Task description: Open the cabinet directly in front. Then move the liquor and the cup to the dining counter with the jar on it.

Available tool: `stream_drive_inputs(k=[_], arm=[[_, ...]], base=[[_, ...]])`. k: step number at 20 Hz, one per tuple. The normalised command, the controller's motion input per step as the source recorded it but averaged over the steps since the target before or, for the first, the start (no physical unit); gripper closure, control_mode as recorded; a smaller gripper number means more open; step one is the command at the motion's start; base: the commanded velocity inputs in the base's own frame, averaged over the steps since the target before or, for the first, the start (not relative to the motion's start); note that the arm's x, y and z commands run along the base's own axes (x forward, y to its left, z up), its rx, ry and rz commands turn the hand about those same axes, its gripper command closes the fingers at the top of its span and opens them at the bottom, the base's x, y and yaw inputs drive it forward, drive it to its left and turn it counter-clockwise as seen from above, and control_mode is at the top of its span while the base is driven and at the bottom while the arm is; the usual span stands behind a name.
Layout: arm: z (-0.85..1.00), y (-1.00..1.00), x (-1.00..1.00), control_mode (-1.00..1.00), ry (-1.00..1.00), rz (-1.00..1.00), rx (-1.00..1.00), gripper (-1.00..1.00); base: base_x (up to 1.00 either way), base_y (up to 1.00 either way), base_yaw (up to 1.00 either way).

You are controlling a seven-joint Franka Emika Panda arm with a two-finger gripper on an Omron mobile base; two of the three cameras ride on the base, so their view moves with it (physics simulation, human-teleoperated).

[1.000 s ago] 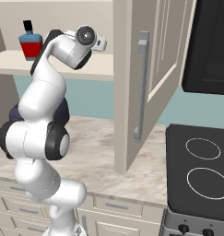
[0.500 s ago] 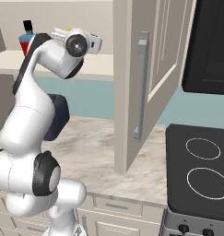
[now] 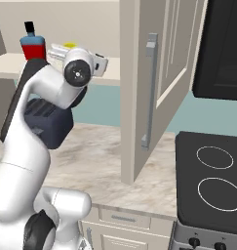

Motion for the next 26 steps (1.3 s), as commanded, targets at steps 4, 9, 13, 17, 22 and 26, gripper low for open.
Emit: stream_drive_inputs(k=[4, 9, 13, 17, 22, 26], arm=[[-0.62, -0.01, -1.00, -1.00, 0.34, 0.00, 0.03, 1.00], [-0.90, 0.00, -1.00, -1.00, 0.40, 0.00, 0.00, 1.00], [-0.71, 0.05, -0.77, -1.00, 0.21, 0.01, 0.00, 1.00], [-0.17, 0.04, -0.20, -1.00, -0.26, -0.01, -0.01, 1.00], [0.00, 0.01, -0.01, -1.00, -0.28, -0.08, 0.00, 1.00], [0.00, 0.00, 0.00, -1.00, -0.02, -0.03, 0.00, 1.00]], base=[[0.00, 0.00, 0.00], [0.00, 0.00, 0.00], [0.00, 0.00, 0.00], [0.00, 0.00, 0.00], [0.00, 0.00, 0.00], [0.00, 0.00, 0.00]])
